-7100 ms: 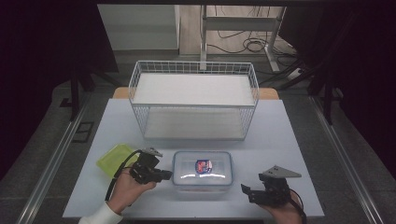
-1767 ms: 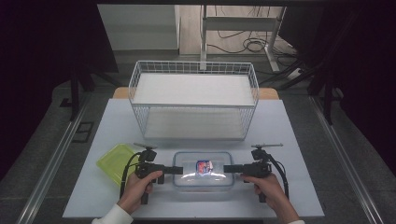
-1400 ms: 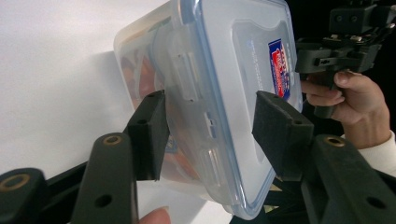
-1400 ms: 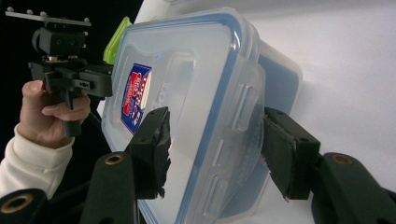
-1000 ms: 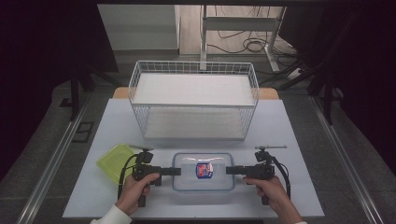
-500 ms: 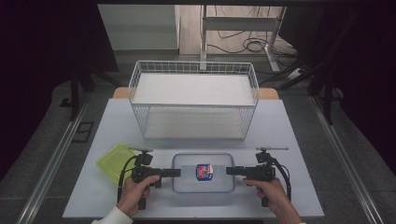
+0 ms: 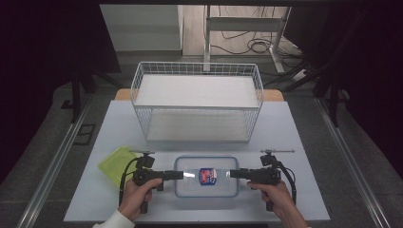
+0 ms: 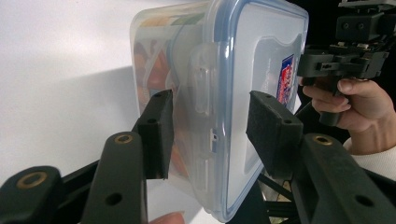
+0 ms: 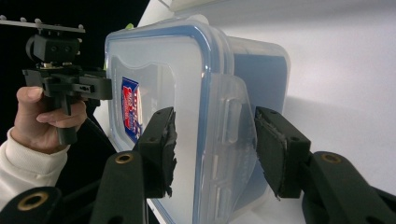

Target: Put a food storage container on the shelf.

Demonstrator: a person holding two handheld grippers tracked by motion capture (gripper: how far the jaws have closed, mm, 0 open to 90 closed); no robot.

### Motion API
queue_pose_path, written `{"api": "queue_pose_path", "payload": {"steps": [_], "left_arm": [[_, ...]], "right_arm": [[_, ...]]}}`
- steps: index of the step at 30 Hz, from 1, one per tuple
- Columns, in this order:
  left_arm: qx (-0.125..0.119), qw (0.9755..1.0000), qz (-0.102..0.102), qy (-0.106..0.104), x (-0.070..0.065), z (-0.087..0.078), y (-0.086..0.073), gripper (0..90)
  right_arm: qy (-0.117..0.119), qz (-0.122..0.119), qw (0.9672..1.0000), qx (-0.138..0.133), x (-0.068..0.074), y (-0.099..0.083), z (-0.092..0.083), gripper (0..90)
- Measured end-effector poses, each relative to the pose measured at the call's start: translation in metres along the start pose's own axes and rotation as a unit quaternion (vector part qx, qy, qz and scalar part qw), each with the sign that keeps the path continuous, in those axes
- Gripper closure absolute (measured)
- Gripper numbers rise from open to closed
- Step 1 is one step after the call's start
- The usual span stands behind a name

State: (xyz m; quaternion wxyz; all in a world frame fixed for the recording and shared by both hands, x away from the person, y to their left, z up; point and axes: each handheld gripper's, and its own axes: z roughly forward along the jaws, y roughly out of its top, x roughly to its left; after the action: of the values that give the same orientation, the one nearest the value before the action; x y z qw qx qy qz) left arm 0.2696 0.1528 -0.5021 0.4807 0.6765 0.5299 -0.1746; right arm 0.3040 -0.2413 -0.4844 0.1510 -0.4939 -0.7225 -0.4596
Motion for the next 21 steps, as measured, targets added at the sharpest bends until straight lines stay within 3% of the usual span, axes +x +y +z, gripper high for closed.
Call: {"api": "queue_pose_path", "payload": {"steps": [17, 21], "left_arm": [[-0.019, 0.9997, 0.016, -0.003, -0.011, -0.010, 0.004, 52.5], [-0.030, 0.9992, 0.027, 0.001, -0.018, -0.020, 0.008, 52.6]], "right_arm": [[0.009, -0.019, 0.9996, -0.021, 0.012, 0.005, -0.010, 51.2], [0.012, -0.030, 0.9992, -0.025, 0.019, 0.008, -0.011, 51.1]]}}
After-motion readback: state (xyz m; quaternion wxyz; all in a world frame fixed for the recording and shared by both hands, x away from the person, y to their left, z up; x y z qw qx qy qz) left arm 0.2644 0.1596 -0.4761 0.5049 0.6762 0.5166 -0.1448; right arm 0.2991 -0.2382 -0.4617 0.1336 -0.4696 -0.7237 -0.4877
